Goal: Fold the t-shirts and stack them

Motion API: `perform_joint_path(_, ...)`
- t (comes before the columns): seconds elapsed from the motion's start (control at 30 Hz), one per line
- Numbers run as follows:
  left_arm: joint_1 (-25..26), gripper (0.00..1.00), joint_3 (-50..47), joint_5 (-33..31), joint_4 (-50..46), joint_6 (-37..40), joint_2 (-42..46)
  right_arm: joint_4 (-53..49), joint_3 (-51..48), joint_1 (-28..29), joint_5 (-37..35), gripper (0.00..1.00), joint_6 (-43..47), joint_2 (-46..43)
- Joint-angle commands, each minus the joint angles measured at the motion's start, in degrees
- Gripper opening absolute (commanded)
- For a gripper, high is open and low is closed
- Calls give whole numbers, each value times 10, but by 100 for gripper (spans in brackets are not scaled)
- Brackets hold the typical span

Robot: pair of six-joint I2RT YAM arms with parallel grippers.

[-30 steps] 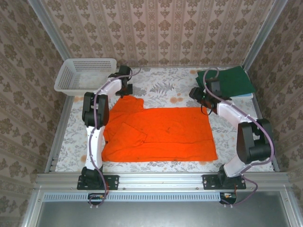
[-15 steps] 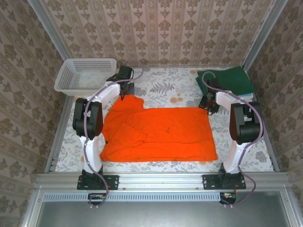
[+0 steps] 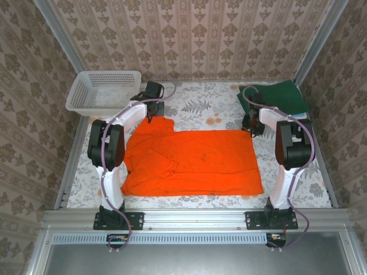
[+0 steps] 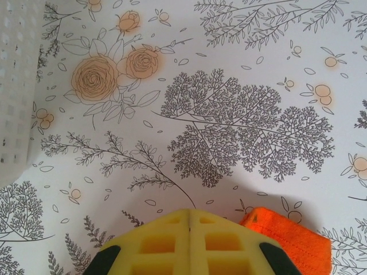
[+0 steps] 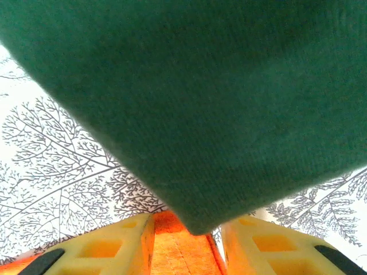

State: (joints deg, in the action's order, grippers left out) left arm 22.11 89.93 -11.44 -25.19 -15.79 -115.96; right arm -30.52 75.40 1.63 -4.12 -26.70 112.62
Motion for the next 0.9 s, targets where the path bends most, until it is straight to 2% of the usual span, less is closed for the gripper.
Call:
perform_joint_path(0.0, 3, 0, -10, -9, 7, 1, 19, -28, 25, -3, -5, 36, 7, 15)
perform_joint_path(0.27, 3, 0, -11, -10, 10, 6, 27, -53, 52, -3, -6, 29, 6, 40)
perform_joint_path(0.6, 3, 0, -37, -11, 31, 14, 38, -54, 57, -3, 2, 12, 10, 45)
perform_joint_path(0.77, 3, 0, -63, -13, 52, 12, 48, -8, 18, -1, 5, 0, 15, 5)
perform_joint_path(0.87, 3, 0, -85, -13, 71, 7, 65, 22, -14, 2, 5, 0, 18, -34)
